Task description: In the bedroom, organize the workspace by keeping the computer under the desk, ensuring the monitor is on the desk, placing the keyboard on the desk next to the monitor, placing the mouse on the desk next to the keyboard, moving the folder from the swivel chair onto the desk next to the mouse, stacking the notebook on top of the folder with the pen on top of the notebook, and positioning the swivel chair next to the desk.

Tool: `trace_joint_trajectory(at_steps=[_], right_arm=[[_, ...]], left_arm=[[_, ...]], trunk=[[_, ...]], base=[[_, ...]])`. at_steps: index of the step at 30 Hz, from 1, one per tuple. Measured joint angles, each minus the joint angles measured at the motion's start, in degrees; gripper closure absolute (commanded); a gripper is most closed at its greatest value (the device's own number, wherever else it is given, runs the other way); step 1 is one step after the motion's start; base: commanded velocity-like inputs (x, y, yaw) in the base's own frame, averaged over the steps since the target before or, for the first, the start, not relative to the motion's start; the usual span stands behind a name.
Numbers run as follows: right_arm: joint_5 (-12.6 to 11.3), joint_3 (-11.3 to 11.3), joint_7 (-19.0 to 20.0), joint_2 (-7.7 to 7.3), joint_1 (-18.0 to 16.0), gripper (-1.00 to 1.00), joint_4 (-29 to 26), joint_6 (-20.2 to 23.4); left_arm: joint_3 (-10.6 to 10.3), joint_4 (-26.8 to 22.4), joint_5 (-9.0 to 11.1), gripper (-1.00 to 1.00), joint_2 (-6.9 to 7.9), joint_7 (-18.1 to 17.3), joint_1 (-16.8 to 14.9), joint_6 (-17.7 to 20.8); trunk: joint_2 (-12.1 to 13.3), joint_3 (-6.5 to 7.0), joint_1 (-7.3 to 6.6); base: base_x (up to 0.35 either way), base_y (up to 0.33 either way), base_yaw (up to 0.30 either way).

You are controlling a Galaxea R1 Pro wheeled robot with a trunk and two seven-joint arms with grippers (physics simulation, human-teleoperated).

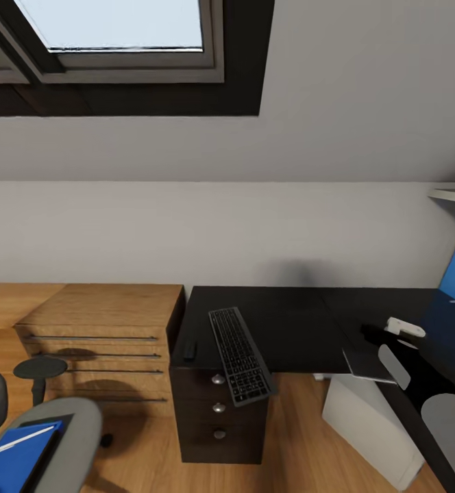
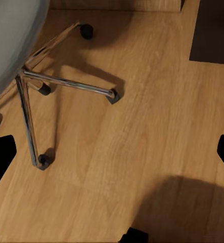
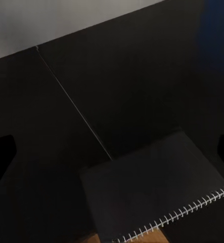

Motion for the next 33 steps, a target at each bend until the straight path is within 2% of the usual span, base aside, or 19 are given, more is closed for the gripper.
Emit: trace_joint_trajectory(at_steps=[7, 15, 20, 25, 33], right_arm=[[0.2, 0.6, 0.0, -0.02, 0.3, -1.0, 0.5, -2.2], [0.8, 1.7, 0.0, -0.18, 0.3, -1.0, 6.6, -2.6], [0.9, 1.7, 0.0, -0.57, 0.2, -1.0, 8.3, -2.7], [0.9, 1.7, 0.0, -1.2, 0.1, -1.0, 10.3, -3.1], [0.9, 1.7, 0.0, -1.69, 0.0, -1.0, 11.0, -3.3]], left_arm=[[-0.1, 0.7, -0.1, -1.0, -0.06, 0.0, 0.0, 0.0], [-0.3, 0.7, -0.3, -1.0, -0.2, 0.0, 0.0, -0.1], [-0.5, 0.7, -0.3, -1.0, -0.25, 0.0, 0.0, -1.0], [-0.5, 0.7, -0.3, -1.0, -0.32, 0.0, 0.0, -2.3], [-0.6, 0.7, -0.4, -1.0, -0.28, 0.1, 0.0, -2.6]], trunk=[[0.0, 0.0, 0.01], [0.0, 0.0, 0.03], [0.0, 0.0, 0.03], [0.0, 0.0, 0.01], [0.0, 0.0, 0.03]], base=[[0.272, 0.0, 0.0], [0.06, 0.0, 0.0], [0.014, 0.0, 0.0], [0.201, 0.0, 0.0], [0.129, 0.0, 0.0]])
